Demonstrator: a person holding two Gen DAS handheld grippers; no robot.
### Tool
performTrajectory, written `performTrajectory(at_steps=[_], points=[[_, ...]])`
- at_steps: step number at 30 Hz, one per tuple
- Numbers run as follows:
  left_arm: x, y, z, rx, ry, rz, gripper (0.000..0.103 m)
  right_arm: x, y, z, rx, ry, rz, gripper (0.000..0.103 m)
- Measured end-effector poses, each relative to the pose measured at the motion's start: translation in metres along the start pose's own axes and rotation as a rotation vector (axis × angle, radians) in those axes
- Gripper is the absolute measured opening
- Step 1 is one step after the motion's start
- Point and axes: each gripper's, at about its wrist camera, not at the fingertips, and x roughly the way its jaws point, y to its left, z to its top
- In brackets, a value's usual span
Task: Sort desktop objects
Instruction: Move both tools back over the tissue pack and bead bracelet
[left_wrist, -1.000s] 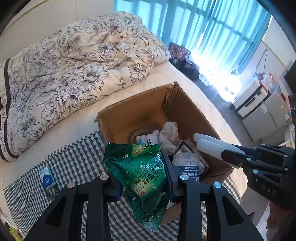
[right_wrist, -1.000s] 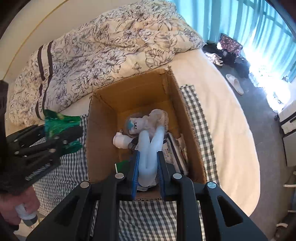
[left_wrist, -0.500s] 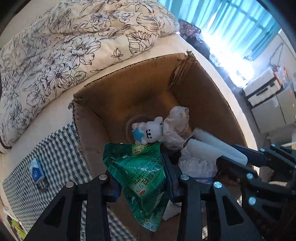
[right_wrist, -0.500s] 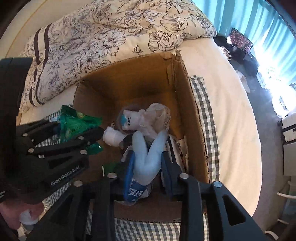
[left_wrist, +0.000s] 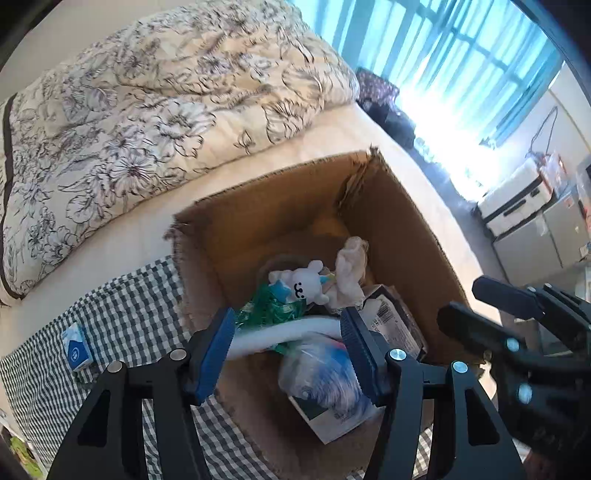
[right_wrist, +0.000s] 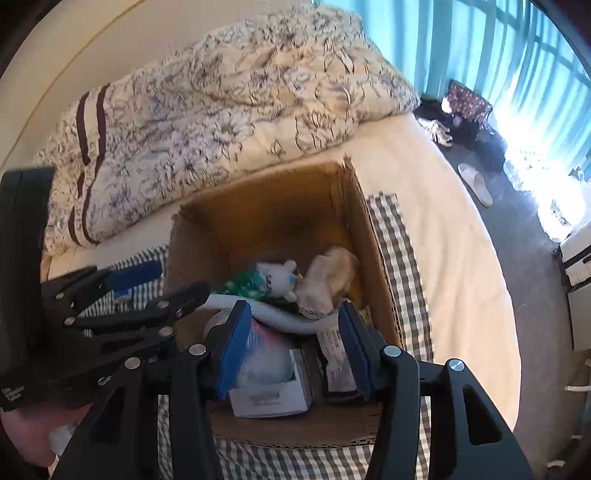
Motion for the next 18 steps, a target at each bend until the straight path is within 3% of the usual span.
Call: performTrajectory(at_steps=[4,7,18], points=[[-0.024,0.026,-0.015,-0.065,-0.045,-0.001,0.068,-0.008,0.014,0.003,0.008,-0.047,0.012,0.06],[-0.039,0.051,-0.029,-0.132,-0.064,0.011,0.071,-0.006,0.029,0.002,0.004,-0.045,0.034,0.061],[-0.078,0.182,-0.101,-0.359,-0.065,0.164,0.073,0.005,0.114,0.001,-0.1,-0.039,0.102,0.067]])
